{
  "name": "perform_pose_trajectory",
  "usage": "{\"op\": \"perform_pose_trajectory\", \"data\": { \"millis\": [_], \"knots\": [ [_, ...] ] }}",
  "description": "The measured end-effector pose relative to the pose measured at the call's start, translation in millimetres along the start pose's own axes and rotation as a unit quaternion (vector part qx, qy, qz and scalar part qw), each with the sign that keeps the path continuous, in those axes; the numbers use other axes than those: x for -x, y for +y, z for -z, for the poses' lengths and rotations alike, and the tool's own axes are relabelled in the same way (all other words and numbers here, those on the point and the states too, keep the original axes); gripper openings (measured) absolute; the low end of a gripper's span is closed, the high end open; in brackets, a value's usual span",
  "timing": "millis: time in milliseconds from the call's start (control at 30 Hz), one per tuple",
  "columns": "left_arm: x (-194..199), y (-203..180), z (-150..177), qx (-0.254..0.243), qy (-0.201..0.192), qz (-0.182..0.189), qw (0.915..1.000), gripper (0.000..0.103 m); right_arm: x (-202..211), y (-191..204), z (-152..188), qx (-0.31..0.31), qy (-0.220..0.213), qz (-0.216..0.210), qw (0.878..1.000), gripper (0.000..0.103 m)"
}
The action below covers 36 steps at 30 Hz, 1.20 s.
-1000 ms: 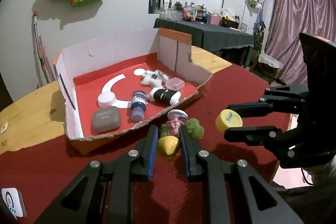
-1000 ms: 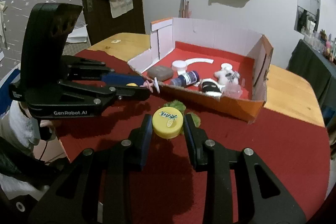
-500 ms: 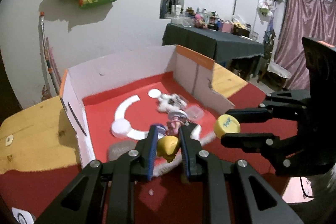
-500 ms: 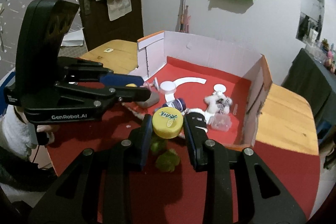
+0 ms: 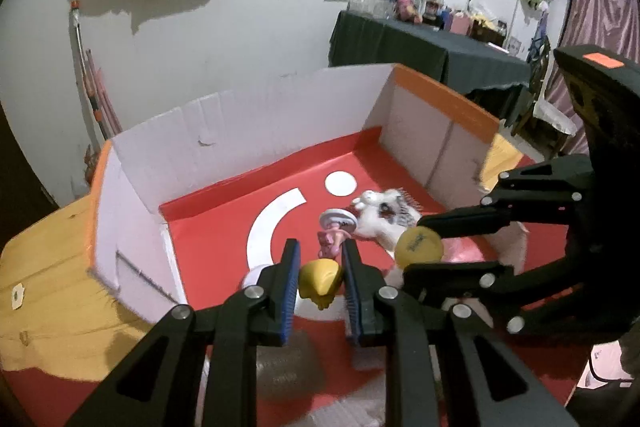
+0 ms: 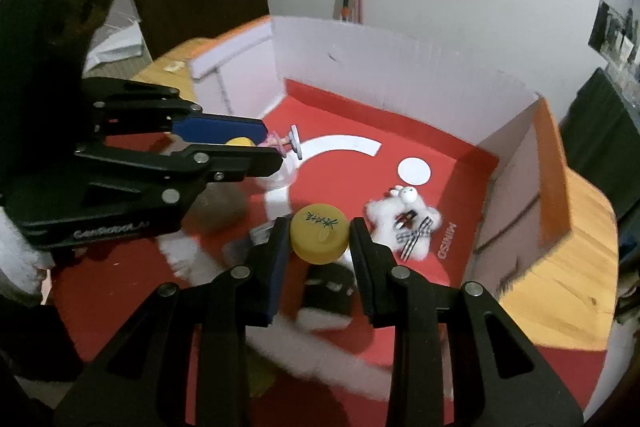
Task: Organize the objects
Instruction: 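Carry the yellow figure and yellow lid into the cardboard box with both grippers, then lower the yellow figure and yellow lid toward the red box floor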
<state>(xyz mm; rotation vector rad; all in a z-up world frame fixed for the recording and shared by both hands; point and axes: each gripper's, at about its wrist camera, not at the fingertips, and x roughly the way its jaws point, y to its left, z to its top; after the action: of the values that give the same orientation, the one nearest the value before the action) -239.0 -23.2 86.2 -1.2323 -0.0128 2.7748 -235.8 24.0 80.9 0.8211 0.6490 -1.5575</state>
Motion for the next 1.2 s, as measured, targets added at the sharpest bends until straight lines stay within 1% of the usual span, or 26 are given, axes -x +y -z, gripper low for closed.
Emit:
{"op": "perform_pose_trajectory", "data": {
  "millis": [200, 367, 633, 733, 833, 900, 1033, 1200],
  "knots": [
    [-31, 13, -11, 0.010, 0.038, 0.010, 0.9992, 0.022, -33, -13, -15, -0.005, 0.045, -0.009, 0.999, 0.029],
    [-51, 23, -13, 0.017, 0.064, 0.013, 0.9977, 0.022, -50, -21, -21, -0.008, 0.069, -0.016, 0.997, 0.029],
    [-68, 31, -14, 0.034, 0.094, 0.031, 0.9945, 0.022, -63, -22, -24, -0.005, 0.090, -0.024, 0.996, 0.029],
    [-71, 32, -15, 0.036, 0.104, 0.038, 0.9932, 0.022, -65, -22, -25, -0.001, 0.098, -0.017, 0.995, 0.029],
    [-75, 33, -17, 0.040, 0.117, 0.036, 0.9916, 0.022, -67, -21, -25, -0.001, 0.116, -0.014, 0.993, 0.029],
    [-79, 35, -15, 0.049, 0.130, 0.038, 0.9896, 0.022, -70, -20, -25, 0.001, 0.125, -0.020, 0.992, 0.029],
    [-80, 40, -16, 0.059, 0.135, 0.044, 0.9882, 0.022, -71, -19, -22, 0.011, 0.134, -0.008, 0.991, 0.029],
    [-79, 42, -15, 0.063, 0.136, 0.048, 0.9876, 0.022, -69, -21, -20, 0.007, 0.135, -0.007, 0.991, 0.029]
  ]
}}
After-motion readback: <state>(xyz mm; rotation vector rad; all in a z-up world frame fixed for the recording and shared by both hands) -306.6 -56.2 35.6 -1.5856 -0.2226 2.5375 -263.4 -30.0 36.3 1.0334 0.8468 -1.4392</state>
